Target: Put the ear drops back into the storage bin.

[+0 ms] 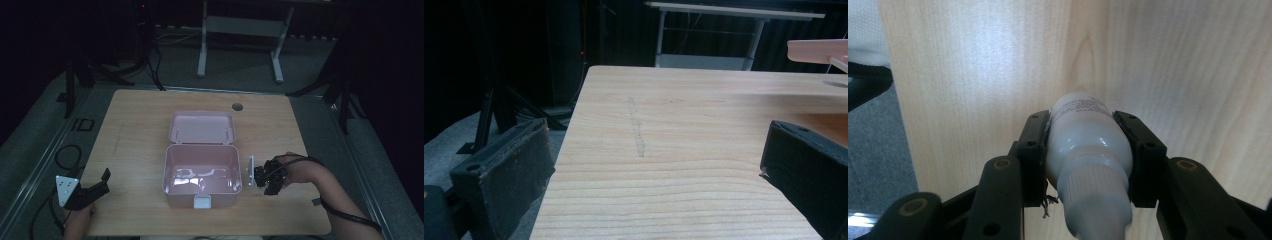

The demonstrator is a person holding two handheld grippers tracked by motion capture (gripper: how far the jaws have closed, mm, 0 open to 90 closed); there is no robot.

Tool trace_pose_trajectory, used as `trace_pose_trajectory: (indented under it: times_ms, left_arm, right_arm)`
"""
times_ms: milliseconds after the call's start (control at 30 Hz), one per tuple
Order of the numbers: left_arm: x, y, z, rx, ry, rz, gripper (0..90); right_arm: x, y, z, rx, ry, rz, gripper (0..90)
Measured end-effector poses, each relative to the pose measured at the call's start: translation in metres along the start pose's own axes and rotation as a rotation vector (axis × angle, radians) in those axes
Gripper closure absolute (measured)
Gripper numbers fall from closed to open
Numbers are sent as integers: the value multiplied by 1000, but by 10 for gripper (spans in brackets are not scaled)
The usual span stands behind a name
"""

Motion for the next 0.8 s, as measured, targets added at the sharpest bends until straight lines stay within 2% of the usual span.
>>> trace_pose_trajectory:
  times_ms: [267,567,800]
  left_arm:
    - [0,0,0,0,0,1,5]
    - [0,0,0,0,0,1,5]
    - [0,0,0,0,0,2,5]
  right_arm:
    - [-5,2,17,12,20,-7,598]
    - [-8,1,31,10,7,-10,598]
    - [-10,2,55,20,21,-21,598]
Point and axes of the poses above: each handheld gripper's, and its own axes: z roughly backward along the jaws, x roughly out of its underside, y roughly to its right, the point moved 6 cm from there along -z, roughly forward along the jaws, and after that the axes turned 12 degrees about z, right-handed, at the moved point
